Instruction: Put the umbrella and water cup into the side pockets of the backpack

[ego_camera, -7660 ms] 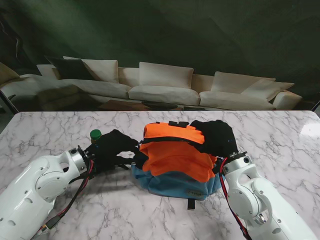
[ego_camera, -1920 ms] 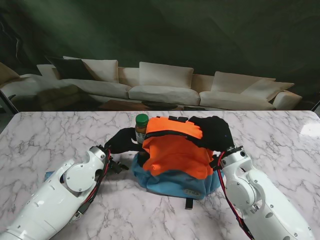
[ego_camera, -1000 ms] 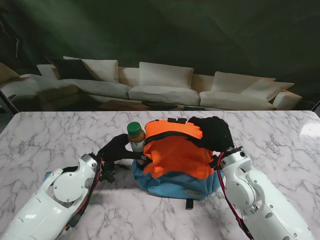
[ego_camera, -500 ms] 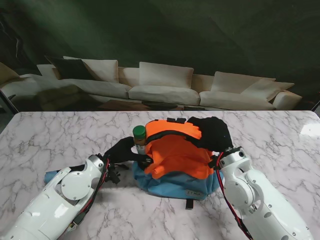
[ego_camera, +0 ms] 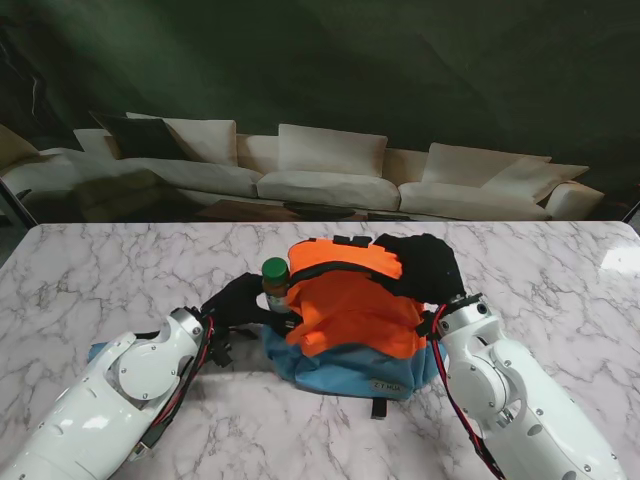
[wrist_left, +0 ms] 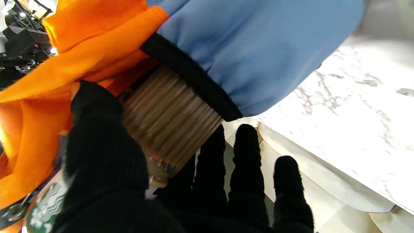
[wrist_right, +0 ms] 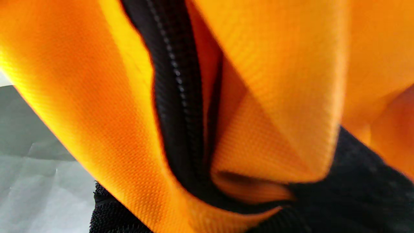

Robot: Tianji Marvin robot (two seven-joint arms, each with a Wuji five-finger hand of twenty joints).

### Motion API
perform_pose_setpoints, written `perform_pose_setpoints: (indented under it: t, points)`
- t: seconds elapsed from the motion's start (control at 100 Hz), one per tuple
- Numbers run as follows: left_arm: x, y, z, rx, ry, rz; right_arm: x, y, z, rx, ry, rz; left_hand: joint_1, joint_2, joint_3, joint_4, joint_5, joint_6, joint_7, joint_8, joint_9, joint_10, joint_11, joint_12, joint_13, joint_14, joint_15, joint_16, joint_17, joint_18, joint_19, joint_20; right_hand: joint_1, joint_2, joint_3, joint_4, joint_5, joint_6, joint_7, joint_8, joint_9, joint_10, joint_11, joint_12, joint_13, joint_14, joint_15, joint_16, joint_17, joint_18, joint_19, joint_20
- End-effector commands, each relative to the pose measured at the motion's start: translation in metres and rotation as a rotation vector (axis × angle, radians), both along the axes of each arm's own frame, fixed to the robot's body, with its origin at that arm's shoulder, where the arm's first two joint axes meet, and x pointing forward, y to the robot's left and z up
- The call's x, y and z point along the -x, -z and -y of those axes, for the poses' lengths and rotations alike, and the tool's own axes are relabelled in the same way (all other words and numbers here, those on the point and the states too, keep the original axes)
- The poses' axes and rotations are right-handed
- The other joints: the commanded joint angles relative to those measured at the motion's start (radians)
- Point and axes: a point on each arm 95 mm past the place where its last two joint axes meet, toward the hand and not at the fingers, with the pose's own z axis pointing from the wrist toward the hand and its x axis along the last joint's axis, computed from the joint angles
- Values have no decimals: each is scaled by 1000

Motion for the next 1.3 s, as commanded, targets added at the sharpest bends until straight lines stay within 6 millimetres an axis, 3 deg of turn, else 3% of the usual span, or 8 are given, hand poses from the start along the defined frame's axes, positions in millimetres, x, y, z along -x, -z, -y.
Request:
perform_pose_setpoints:
  t: [0.0,0.24,0.39,0.57,0.75,0.97,1.11,1.29]
  points:
    - [-1,-2,-4,-22,3,-8,2,5,-3,0,-3,-13,143,277,146,61,159,-134,79,25,-50,10,-32,-20,-26,-1,-22,-13,-18,22,-19,17,118,108,86,39,51,-209,105,35,7,-42,-2,12,51,-27,15,13,-7,-19,9,13]
    - [-4,0,-9,-173,50,-15,1,4,-3,1,-7,-14,65,297,137,61,48,-26,-94,16,-104,38,-124,-118,-48,12,-136,-135,-18,34,-64,-20,118,108,85,39,51,-208,105,35,7,-42,-2,12,51,-28,15,13,-7,-20,8,13]
    - [-3,-1,-6,-140,63,-49,2,4,-2,4,-6,-15,-142,221,129,60,-261,113,-345,-114,-249,107,-251,-233,-95,35,-242,-255,-32,50,-124,-47,118,108,86,39,51,-209,104,35,7,-42,-2,12,52,-28,15,13,-7,-19,8,13]
    - [-3,-12,-8,-90,54,-30,3,3,0,3,-5,-13,-256,155,129,52,-402,145,-382,-119,-305,147,-307,-279,-90,45,-266,-296,-26,52,-128,-45,119,108,86,39,51,-207,104,34,7,-40,-2,12,52,-27,16,13,-7,-18,8,13]
    - [-4,-21,-12,-78,40,-9,2,2,0,8,-10,-12,-226,151,145,54,-368,115,-357,-101,-281,148,-312,-285,-66,57,-259,-302,-5,66,-135,-50,118,108,86,39,50,-205,104,34,8,-41,-1,12,52,-27,16,14,-7,-18,8,14]
    - [-7,-22,-11,-58,14,34,2,1,-1,10,-16,-10,79,264,147,62,-92,-122,-108,148,-203,70,-252,-235,-27,46,-232,-303,6,71,-121,-53,118,107,85,39,51,-205,104,33,8,-40,-2,12,53,-26,17,14,-7,-18,8,14]
    - [-8,-15,-12,-95,19,20,2,1,-1,8,-17,-9,201,251,147,74,73,-125,78,193,-134,55,-206,-225,-4,49,-221,-303,15,71,-105,-60,118,108,85,39,51,-206,104,33,8,-40,-2,12,53,-26,17,14,-7,-18,8,14]
    - [-8,-5,-20,-158,15,4,2,1,-1,8,-16,-11,175,262,144,71,54,-75,71,152,-137,61,-198,-227,-10,55,-228,-309,16,68,-100,-63,118,108,85,39,50,-206,104,33,8,-41,-2,12,52,-26,16,14,-7,-18,8,14]
